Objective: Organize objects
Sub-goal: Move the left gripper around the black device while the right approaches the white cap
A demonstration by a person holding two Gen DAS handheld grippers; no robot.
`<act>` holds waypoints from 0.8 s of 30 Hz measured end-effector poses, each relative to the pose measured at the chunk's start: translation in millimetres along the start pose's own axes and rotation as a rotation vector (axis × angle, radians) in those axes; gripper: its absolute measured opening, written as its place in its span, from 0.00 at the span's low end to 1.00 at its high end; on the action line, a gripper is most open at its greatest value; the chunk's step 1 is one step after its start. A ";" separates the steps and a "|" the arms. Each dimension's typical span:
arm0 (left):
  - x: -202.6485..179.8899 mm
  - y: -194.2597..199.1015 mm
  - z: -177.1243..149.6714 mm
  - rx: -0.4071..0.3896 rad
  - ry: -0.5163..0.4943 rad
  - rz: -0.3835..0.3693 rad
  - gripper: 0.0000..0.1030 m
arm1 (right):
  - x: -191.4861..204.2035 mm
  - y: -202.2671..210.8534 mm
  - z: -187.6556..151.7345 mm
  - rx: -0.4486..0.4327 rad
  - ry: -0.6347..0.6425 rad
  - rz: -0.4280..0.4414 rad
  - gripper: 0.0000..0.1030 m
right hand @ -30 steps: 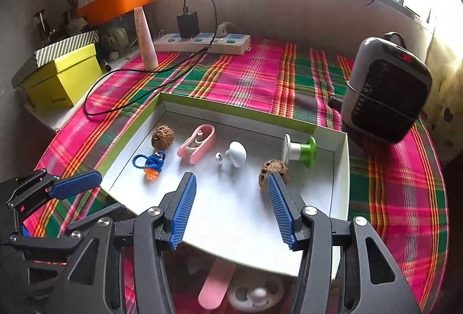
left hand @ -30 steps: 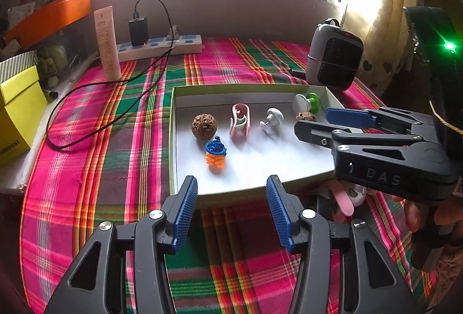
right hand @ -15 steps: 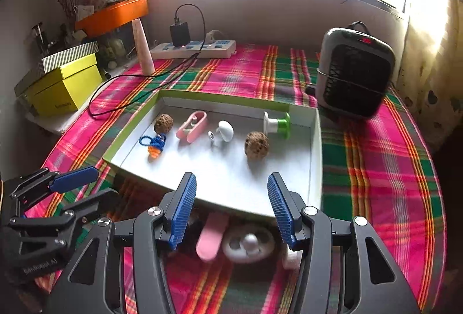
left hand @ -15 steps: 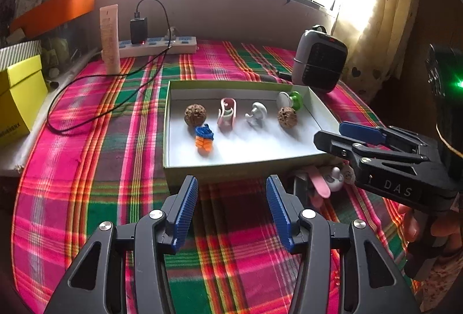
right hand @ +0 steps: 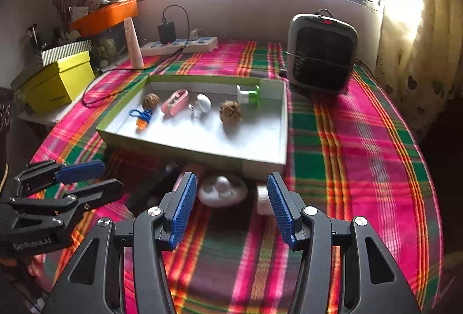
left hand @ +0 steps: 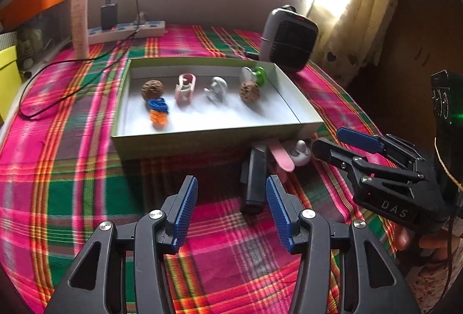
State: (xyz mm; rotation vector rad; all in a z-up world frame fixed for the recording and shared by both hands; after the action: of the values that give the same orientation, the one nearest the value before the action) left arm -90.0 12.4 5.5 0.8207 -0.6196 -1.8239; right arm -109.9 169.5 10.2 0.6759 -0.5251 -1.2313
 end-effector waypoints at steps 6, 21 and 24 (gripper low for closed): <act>-7.4 -11.3 -4.0 0.030 -0.028 0.009 0.47 | -8.1 0.6 -11.8 0.014 -0.026 -0.003 0.51; -9.8 -28.8 -6.9 0.056 -0.074 0.085 0.30 | -18.1 -2.0 -17.4 0.024 -0.054 -0.001 0.51; -5.2 -27.6 -5.2 0.049 -0.067 0.101 0.24 | -18.9 -2.0 -18.2 0.024 -0.057 0.001 0.51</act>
State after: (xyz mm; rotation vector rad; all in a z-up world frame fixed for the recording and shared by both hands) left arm -100.7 27.1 -16.5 0.7496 -0.7387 -1.7560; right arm -103.5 190.7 -4.0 0.6622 -0.5884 -1.2482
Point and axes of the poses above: each gripper's, at about its wrist camera, not at the fingertips, and y roughly against the way its jaws point, x to its left, z to its top, the point moved 4 cm from there along -y, roughly the way its jaws point, and after that the axes turned 2 degrees about y, right-handed, at the moved point
